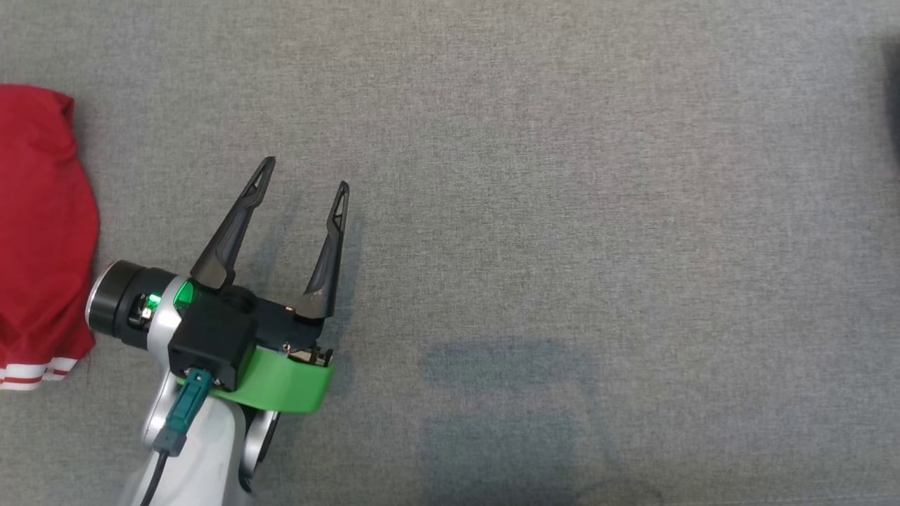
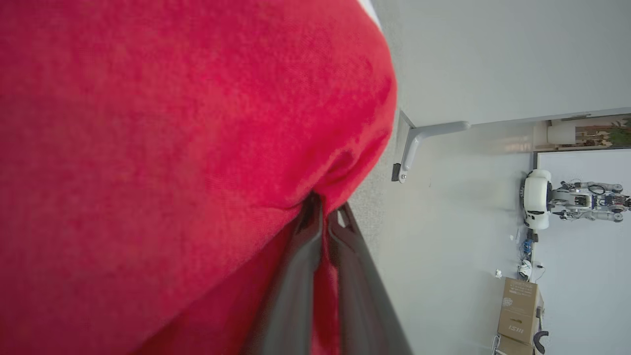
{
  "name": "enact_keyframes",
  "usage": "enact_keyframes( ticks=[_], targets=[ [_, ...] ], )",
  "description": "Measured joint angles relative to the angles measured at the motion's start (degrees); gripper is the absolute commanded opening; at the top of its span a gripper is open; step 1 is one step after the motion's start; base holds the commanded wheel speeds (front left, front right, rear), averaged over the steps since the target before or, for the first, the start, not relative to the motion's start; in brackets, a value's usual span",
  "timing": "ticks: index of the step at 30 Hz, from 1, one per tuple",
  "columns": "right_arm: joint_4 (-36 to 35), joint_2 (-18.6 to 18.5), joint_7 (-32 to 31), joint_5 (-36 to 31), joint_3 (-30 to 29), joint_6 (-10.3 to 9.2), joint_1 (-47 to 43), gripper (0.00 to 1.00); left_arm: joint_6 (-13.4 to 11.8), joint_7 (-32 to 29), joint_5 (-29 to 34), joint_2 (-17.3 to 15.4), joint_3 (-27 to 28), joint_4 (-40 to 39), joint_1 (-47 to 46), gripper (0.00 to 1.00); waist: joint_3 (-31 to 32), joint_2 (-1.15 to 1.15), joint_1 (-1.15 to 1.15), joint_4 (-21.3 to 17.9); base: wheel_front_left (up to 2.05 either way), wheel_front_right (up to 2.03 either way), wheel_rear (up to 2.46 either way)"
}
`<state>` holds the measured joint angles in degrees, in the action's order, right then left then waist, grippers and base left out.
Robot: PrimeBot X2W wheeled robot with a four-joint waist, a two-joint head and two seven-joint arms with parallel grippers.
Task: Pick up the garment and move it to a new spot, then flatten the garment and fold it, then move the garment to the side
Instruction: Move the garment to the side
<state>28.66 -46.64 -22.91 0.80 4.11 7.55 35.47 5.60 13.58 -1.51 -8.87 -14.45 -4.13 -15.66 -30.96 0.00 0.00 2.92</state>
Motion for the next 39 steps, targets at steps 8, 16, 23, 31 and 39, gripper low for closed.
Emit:
enact_keyframes(
  ticks=[8, 16, 23, 31, 39],
  targets=[
    [4.63, -2.25, 2.76, -0.49, -2.54, 0.00, 1.61, 0.00, 0.00, -1.42, 0.58, -1.25, -0.53, -2.50, 0.13, 1.00, -1.68, 0.00, 0.00, 0.58, 0.00, 0.00, 0.00],
    [8.95, -1.27, 8.08, -3.66, -5.28, 0.00, 3.00, 1.00, 0.00, -0.70, 1.20, -2.34, -1.52, -3.49, 0.03, 1.00, -2.15, 0.00, 0.00, 0.12, 0.00, 0.00, 0.00],
    [9.87, 3.85, 18.55, -3.03, -8.25, 0.00, 5.54, 1.00, -1.63, 0.76, -1.25, -0.85, -0.02, -2.57, 0.38, 1.00, 0.07, 0.00, 0.00, -0.35, 0.00, 0.00, 0.00],
    [9.37, 10.62, 27.03, 2.83, -10.13, -0.01, 3.52, 1.00, -3.13, 1.22, -3.61, -0.56, 2.16, 3.33, 3.99, 1.00, 5.86, 0.00, 0.00, -0.51, 0.00, 0.00, 0.00],
    [1.33, 24.24, 34.66, 10.96, -11.00, -0.02, -6.16, 1.00, -5.11, 1.43, -8.81, 0.87, 6.53, 9.69, 7.79, 1.00, 14.68, 0.00, 0.00, -0.37, 0.00, 0.00, 0.00]
  ],
)
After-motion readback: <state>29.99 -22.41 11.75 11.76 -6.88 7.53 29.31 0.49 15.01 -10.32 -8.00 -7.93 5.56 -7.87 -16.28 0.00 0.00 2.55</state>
